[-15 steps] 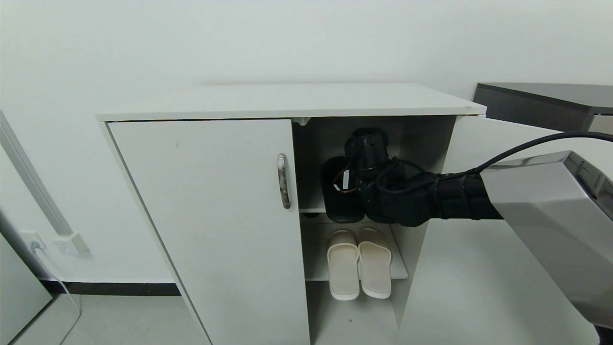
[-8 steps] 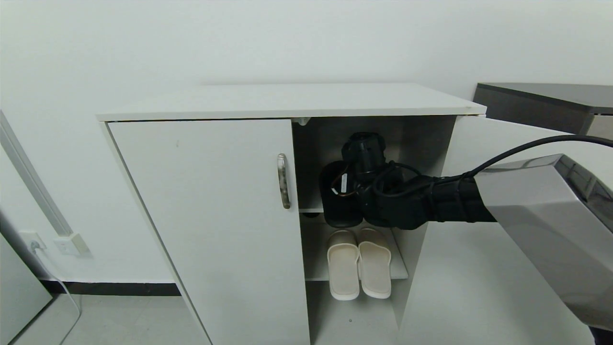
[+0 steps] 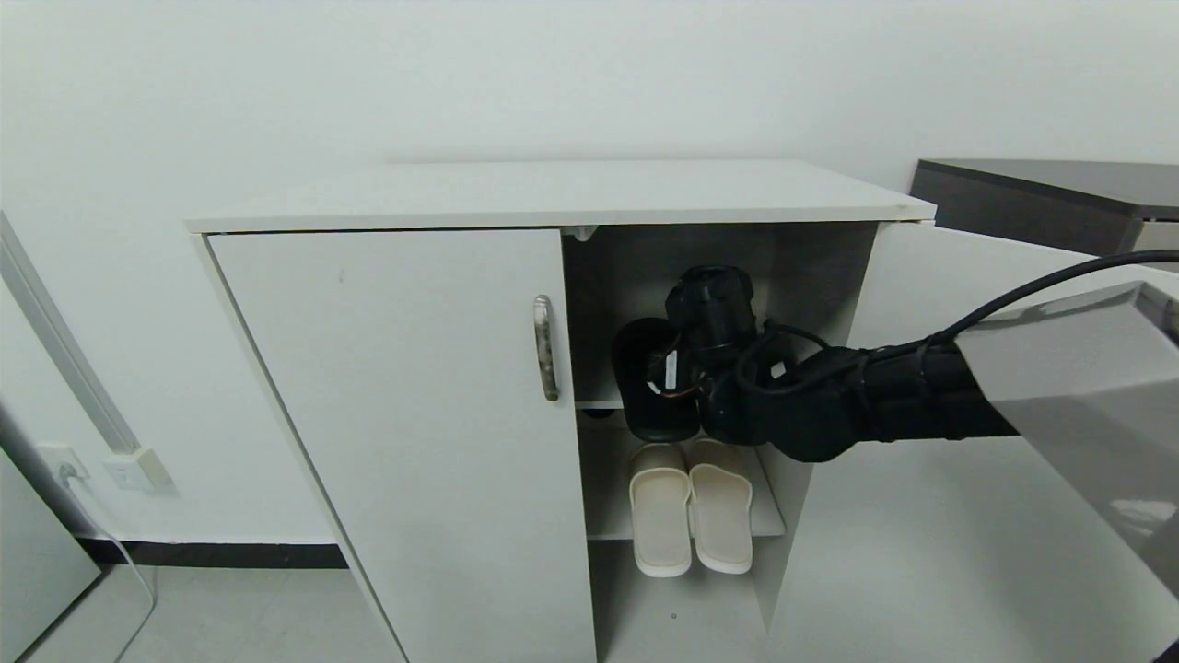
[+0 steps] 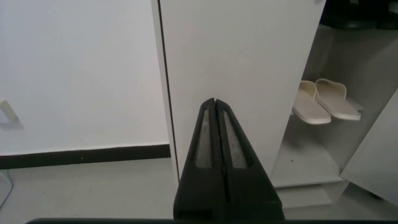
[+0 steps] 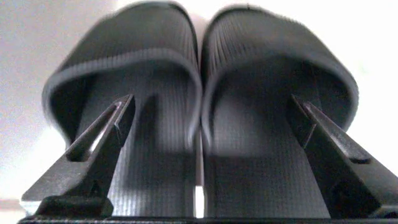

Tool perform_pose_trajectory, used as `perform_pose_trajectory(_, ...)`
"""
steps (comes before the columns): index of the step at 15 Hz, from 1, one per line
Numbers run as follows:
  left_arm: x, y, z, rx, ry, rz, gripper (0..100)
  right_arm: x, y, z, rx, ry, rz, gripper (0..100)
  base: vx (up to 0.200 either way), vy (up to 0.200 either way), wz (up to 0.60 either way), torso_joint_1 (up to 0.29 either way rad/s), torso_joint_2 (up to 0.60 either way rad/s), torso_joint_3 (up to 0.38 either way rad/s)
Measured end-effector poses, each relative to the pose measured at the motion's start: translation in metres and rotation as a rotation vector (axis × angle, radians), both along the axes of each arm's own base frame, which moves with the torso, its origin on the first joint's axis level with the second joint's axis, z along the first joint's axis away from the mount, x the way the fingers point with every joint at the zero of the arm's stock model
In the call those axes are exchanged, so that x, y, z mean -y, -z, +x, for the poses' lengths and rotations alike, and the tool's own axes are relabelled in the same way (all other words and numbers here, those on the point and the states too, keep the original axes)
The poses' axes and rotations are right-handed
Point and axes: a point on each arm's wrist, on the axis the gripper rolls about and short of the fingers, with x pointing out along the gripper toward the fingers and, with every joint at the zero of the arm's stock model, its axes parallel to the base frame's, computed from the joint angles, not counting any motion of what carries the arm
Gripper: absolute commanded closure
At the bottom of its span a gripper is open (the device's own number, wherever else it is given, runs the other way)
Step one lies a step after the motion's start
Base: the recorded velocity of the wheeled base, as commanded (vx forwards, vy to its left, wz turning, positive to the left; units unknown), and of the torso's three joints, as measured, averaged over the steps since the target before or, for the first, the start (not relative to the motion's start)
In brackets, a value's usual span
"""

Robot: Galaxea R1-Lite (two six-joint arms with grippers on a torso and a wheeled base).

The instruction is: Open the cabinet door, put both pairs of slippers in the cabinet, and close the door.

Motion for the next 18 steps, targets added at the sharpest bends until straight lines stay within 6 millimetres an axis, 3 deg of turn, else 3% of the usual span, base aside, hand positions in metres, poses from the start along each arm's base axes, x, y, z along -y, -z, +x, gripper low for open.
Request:
perform_pose_trajectory(6,0.0,0.0,0.0,0.0,0.0,0.0,100,0.012,-0.018,-0.061,0.018,-0.072,0.023,0,0.0,0.0,0.0,0.0,0.0,0.0)
perform_pose_trajectory(11,0.0,0.0,0.0,0.0,0.0,0.0,100,0.03,-0.017,-0.118,0.022,-0.148,0.046,0,0.0,0.0,0.0,0.0,0.0,0.0)
perform_pose_trajectory(12,0.0,0.0,0.0,0.0,0.0,0.0,100,0.031,-0.018,-0.122,0.025,-0.154,0.054,100,0.0,0.0,0.0,0.0,0.0,0.0)
perform_pose_trajectory(18,0.0,0.0,0.0,0.0,0.0,0.0,100,0.025,-0.009,-0.131,0.014,-0.183,0.045,100,0.0,0.0,0.0,0.0,0.0,0.0)
